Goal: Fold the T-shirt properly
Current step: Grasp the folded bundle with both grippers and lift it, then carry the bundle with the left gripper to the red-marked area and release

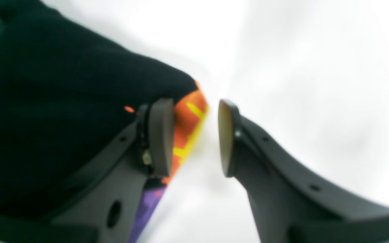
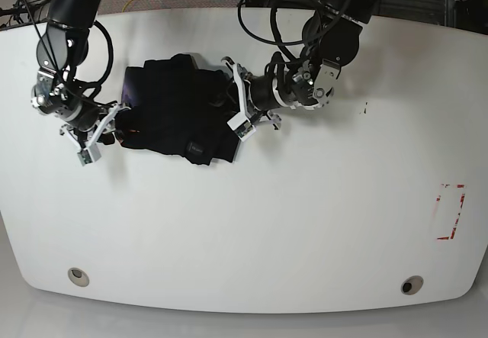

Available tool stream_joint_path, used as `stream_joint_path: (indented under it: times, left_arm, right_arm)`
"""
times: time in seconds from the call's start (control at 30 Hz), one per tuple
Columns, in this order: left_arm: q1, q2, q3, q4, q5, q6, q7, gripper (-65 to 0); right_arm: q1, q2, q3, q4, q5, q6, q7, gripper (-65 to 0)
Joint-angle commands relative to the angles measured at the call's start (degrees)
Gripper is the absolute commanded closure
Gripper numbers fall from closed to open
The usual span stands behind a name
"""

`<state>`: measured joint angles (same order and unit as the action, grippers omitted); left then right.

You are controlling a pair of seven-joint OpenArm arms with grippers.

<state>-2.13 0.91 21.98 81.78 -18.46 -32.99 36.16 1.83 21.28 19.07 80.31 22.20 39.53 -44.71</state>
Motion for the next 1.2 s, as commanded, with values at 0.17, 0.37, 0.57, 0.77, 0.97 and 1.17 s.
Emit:
stream_joint_path:
  times: [0.17,0.37,0.57,0.77,0.97,1.17]
  left_arm:
    - [-3.9,-2.4,-1.7,-3.0,-1.0,-0.2,-1.4,-11.4]
    - [-6.6,-4.4,-5.9,-5.4,-0.9,-0.1,-1.3,-11.4]
    - [-9.5,-6.8,-8.4,-7.5,-0.9,-0.1,-1.3,-11.4]
    - [-11.6,-8.3,-10.8,-7.7,-1.1,-0.1,-1.2,-11.4]
    - [-12.3,-8.5,-13.5,-1.2,-1.2,-0.1,2.4,-11.4]
    - [-10.4,-8.2,-16.0,6.9,-1.2,-0.1,6.4,-11.4]
  right_arm:
    - [0.7,-1.0,-1.8,-3.3,-6.4,0.5,5.3,-20.3]
    - [-5.3,-1.8,-1.9,4.3,-6.8,0.5,3.4,-20.3]
    - [-11.4,-6.2,-2.1,14.2,-6.9,0.5,-0.3,-20.3]
    - [-15.1,-10.3,-8.6,22.8,-6.9,0.5,-5.4,-20.3]
    - [-15.5,-15.6,-15.1,26.0,-6.9,0.5,-8.3,-20.3]
    - [-13.1,-20.2,-20.1,25.9,-6.5,0.5,-11.0,-20.3]
